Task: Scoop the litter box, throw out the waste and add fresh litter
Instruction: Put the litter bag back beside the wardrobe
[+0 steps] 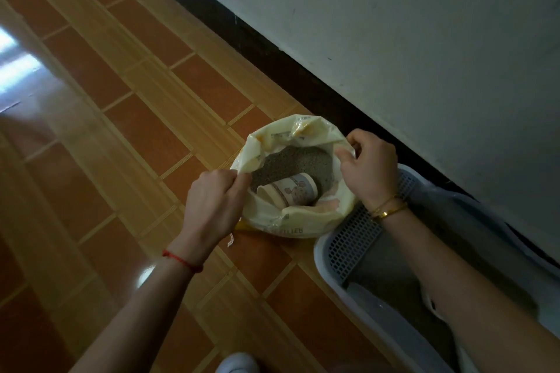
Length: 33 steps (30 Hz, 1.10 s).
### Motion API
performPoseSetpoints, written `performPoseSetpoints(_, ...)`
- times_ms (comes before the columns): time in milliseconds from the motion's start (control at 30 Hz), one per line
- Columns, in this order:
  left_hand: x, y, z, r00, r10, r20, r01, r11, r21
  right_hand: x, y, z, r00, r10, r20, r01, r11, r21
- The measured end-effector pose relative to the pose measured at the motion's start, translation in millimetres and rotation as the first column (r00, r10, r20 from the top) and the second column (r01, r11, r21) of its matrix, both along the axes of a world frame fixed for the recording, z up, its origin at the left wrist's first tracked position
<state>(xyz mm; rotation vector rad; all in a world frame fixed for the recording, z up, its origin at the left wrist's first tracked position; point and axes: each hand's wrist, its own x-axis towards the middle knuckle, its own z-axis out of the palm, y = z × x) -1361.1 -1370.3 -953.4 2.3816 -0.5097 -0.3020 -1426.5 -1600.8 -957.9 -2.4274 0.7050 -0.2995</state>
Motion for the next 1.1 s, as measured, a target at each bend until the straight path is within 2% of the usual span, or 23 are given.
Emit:
performPoseSetpoints(167,-4.0,13.6,32.8,1.000,0.014,-0.027,-0.013,0.999,0.041,4.7,13.4,34.2,0.998,0.011,-0.059,-0.008,0.999,0.037)
performPoseSetpoints(333,-15.6,34.2,109.8,0.996,0.047,-0.078,-0.041,0.996,0.076,7.4,33.9,101.6,0.997,0.039,-0.061,-0.036,0.998,0.053)
performPoseSetpoints(500,-36.5,61.0,210.9,0.985,0.146,-0.088,-0.140,0.987,0.074,4.9,58.8,199.2,0.995,0.094,-0.034,-0.091,0.993,0.079)
performPoseSetpoints(633,-61.0,81.2,310.5,0.968,0.211,-0.139,-0.213,0.977,0.000,1.5,81.1,296.8,0.986,0.162,-0.023,-0.160,0.983,0.095)
performPoseSetpoints(867,-99.4,116.3,472.5,0.935,0.336,-0.110,-0.337,0.941,0.008,-13.0,112.7,461.3,0.964,0.266,0.023,-0.267,0.954,0.138)
performPoseSetpoints(967,-120.4,126.7,522.4,0.900,0.413,-0.137,-0.416,0.910,0.013,-21.7,123.8,513.0,0.951,0.307,0.033,-0.309,0.942,0.133)
performPoseSetpoints(1100,-155.0,134.4,577.7,0.828,0.520,-0.209,-0.542,0.838,-0.059,-32.0,136.8,567.2,0.928,0.370,0.053,-0.374,0.920,0.120)
